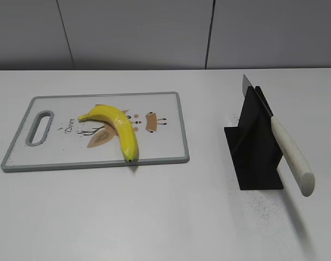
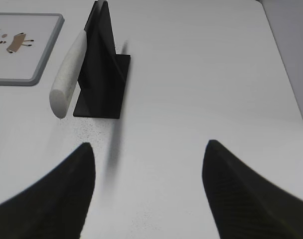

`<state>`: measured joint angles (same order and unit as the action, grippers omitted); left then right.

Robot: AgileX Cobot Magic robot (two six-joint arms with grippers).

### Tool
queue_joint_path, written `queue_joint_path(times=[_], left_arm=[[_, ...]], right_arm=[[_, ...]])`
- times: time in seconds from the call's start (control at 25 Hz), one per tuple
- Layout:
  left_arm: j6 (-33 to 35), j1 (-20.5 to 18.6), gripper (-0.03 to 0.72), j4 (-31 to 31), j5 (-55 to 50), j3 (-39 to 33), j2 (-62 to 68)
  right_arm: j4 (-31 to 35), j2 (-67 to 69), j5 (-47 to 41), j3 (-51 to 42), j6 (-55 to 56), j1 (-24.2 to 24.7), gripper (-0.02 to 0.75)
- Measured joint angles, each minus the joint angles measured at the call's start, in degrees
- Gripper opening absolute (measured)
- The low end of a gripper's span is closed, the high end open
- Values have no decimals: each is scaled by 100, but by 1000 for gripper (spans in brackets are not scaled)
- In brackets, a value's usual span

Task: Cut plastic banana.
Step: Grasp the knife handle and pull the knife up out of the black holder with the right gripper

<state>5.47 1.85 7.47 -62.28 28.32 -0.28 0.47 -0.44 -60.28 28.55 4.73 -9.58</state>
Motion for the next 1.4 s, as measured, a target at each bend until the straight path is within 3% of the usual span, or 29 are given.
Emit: queue_joint_path(times=[0.28, 0.56, 1.0, 1.4], left_arm=[[0, 0, 545, 0, 0, 0, 0], [0, 0, 545, 0, 0, 0, 0], [0, 0, 545, 0, 0, 0, 0], [0, 0, 545, 0, 0, 0, 0]], right_arm=[[-4, 286, 0, 177, 4, 0, 538], [45, 1920, -63, 1085, 4, 0, 538], [201, 4725, -912, 2572, 13, 0, 529], [1093, 6633, -922, 3154, 18, 0, 528]])
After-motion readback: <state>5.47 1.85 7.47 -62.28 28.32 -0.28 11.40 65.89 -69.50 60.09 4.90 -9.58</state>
